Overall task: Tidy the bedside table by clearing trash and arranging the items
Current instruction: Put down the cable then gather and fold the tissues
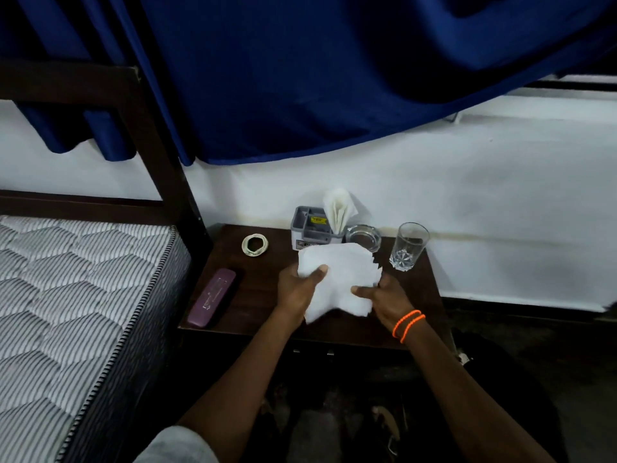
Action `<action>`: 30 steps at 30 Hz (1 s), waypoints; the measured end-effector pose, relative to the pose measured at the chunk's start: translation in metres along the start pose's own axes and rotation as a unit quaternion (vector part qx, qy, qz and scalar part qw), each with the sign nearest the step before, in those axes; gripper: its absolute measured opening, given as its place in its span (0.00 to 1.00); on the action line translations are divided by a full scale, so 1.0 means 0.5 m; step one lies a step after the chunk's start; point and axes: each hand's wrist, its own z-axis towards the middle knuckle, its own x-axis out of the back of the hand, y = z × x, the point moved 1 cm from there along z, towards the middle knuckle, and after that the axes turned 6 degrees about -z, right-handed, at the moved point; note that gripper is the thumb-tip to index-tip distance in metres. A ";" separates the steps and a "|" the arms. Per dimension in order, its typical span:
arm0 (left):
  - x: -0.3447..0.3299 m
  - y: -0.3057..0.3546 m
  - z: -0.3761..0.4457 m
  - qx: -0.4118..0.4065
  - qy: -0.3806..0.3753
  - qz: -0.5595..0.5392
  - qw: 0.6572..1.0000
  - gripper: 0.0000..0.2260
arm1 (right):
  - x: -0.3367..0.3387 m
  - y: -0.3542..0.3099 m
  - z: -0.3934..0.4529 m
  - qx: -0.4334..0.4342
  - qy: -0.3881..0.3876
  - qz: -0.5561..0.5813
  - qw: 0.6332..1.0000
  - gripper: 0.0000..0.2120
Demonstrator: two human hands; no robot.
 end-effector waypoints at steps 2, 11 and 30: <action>-0.021 0.013 0.000 -0.068 -0.020 0.053 0.996 0.08 | 0.007 -0.004 -0.003 0.039 0.046 -0.008 0.998 0.18; -0.030 -0.027 0.019 -0.137 -0.070 0.165 0.974 0.30 | 0.009 0.004 0.004 0.075 0.088 -0.127 0.985 0.20; -0.012 -0.033 0.022 -0.098 0.021 0.141 0.985 0.34 | -0.021 0.014 0.002 0.059 0.134 -0.146 0.978 0.19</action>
